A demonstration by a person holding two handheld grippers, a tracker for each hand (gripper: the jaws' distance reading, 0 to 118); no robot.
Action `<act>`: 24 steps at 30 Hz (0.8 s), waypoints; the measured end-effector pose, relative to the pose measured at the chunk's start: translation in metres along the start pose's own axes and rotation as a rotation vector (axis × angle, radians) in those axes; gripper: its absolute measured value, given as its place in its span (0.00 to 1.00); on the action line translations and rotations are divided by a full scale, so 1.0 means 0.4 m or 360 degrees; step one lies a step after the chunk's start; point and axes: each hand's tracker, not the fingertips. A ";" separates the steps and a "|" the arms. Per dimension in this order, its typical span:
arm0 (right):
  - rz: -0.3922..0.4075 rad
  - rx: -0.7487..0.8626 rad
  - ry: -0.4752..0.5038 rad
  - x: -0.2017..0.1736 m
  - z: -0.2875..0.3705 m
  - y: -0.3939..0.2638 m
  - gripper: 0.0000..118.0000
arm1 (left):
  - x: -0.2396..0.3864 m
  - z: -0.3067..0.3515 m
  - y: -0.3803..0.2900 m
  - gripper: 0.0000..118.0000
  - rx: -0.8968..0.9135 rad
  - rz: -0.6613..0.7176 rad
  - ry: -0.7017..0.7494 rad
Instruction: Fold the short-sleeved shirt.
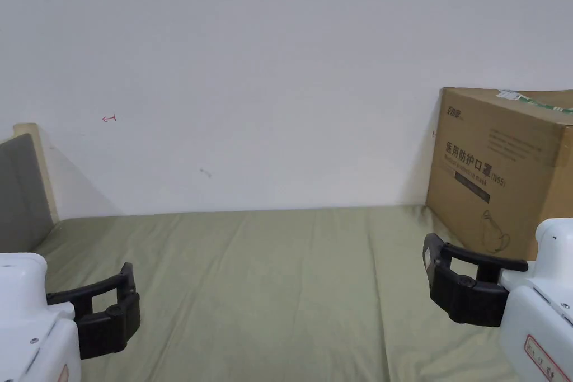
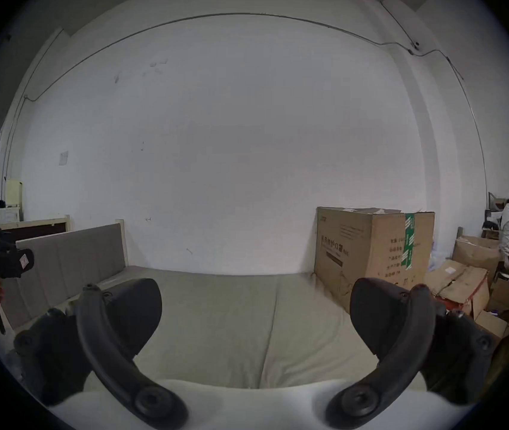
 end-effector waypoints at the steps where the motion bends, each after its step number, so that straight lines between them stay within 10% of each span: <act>1: 0.0006 -0.0033 -0.0006 -0.001 -0.005 0.003 1.00 | -0.002 0.000 0.003 1.00 0.0007 -0.0001 0.0004; 13: 0.0263 0.0022 -0.0080 -0.053 -0.005 0.018 1.00 | -0.005 0.012 0.022 1.00 0.0023 -0.0065 0.0037; 24: 0.0110 0.0004 -0.0077 -0.058 0.002 0.028 1.00 | -0.016 0.030 0.034 1.00 0.0036 -0.0082 0.0050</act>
